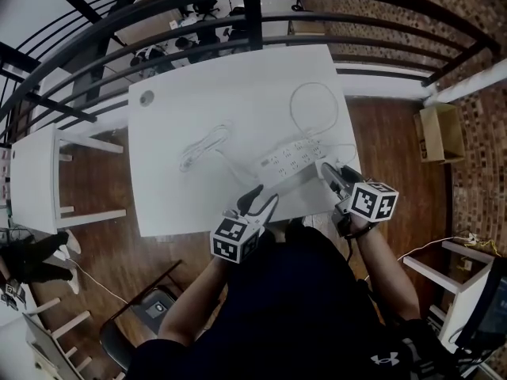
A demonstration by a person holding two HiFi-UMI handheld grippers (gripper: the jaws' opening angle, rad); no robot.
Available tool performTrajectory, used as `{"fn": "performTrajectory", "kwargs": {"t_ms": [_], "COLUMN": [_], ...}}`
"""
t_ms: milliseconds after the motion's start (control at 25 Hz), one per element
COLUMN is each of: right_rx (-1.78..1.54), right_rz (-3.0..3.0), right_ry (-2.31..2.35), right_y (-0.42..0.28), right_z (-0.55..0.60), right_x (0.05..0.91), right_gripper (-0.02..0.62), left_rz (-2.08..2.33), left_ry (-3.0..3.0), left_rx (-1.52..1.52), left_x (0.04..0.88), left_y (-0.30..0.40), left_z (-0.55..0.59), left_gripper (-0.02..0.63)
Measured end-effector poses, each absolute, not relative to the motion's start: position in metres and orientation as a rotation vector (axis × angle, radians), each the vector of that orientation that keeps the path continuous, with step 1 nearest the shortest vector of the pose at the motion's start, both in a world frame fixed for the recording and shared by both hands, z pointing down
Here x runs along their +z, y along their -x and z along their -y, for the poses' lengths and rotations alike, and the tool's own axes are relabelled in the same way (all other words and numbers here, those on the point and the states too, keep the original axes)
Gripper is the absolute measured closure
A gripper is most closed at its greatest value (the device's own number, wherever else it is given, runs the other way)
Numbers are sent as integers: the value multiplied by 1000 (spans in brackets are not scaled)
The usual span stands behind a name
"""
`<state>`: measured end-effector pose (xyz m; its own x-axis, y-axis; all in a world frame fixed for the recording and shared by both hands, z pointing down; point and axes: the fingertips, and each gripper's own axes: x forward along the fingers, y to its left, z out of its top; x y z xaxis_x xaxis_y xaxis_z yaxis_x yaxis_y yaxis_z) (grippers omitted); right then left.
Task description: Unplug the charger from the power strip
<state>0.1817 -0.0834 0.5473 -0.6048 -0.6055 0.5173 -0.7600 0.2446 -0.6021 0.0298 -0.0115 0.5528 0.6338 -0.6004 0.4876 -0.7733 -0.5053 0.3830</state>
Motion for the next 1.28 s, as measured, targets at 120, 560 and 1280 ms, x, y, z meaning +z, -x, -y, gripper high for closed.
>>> {"fn": "performTrajectory", "kwargs": {"t_ms": [120, 560, 1280], "right_rx": [1404, 1615, 1515], "right_rz": [2315, 2116, 2042], "right_ry": [-1291, -1202, -1257], "right_y": [-191, -212, -217], "right_z": [81, 50, 43], "right_x": [560, 625, 646], "right_gripper": [453, 453, 425], "left_rz": [1079, 1058, 1054], "left_ry": [-2263, -2253, -2243], "left_rx": [383, 417, 436], "left_x": [554, 559, 563], "left_y": [-27, -29, -27], "left_z": [13, 11, 13], "left_gripper": [422, 426, 430]}}
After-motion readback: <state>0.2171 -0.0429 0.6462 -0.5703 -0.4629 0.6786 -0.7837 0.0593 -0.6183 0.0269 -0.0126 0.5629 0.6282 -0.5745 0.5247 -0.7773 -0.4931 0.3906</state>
